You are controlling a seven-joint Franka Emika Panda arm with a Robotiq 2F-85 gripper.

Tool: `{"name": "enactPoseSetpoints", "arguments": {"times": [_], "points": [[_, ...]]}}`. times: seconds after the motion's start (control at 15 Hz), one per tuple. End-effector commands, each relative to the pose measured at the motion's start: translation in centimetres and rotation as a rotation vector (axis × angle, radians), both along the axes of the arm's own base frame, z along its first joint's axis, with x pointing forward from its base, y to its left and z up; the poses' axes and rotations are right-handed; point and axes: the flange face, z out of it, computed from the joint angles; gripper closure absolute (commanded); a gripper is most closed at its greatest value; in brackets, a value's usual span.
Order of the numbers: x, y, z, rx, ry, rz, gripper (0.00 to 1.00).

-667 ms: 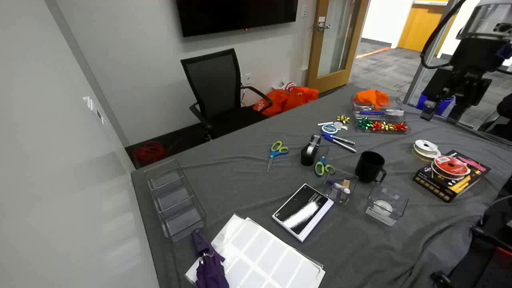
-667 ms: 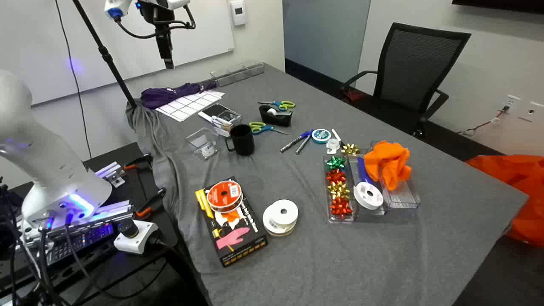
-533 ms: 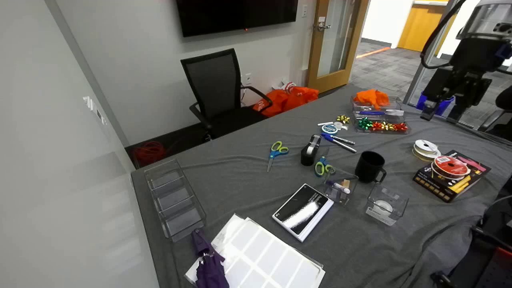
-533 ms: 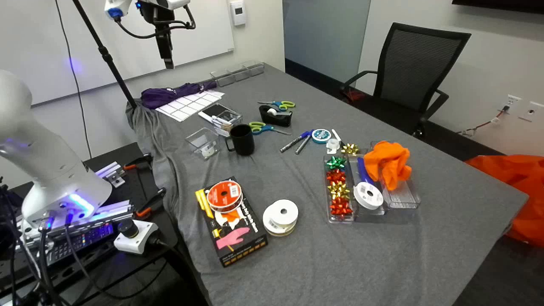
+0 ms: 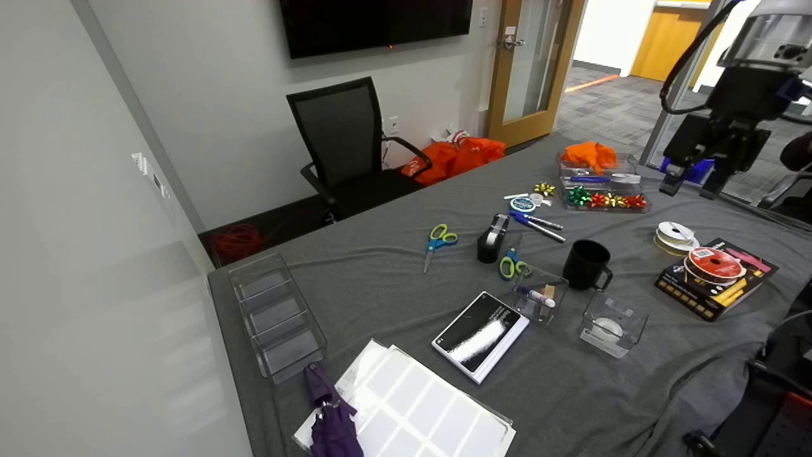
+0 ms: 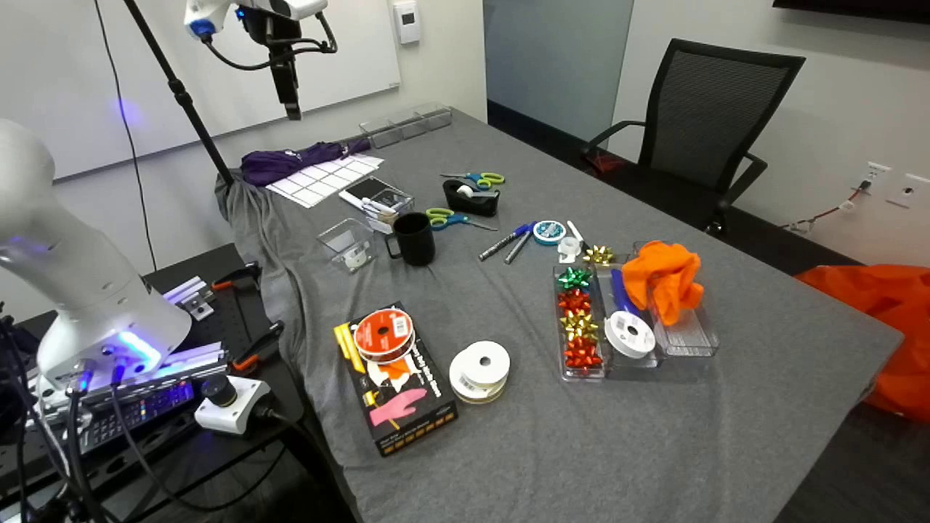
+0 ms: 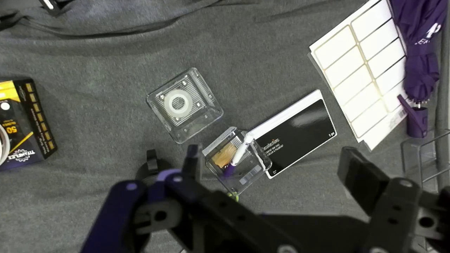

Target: Lay the tray on its side

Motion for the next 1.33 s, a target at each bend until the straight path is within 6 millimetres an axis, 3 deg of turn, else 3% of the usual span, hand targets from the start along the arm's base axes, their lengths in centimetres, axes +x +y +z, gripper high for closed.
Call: {"name": "enactPoseSetpoints", "arguments": {"times": [0.0, 0.27, 0.47, 0.73, 1.07, 1.27], "points": [[1.4, 0.7, -5.1, -0.011, -0.032, 0.076, 0.00], [2.6, 1.6, -10.8, 0.063, -0.019, 0.173, 0.00], [2.4, 2.6, -14.4, 0.140, 0.019, 0.266, 0.00], [1.9, 2.5, -19.0, 0.100, 0.095, 0.360, 0.00], [1.3, 2.7, -23.0, 0.019, 0.139, 0.447, 0.00], [0.5, 3.8, -24.5, -0.047, 0.124, 0.501, 0.00]]}}
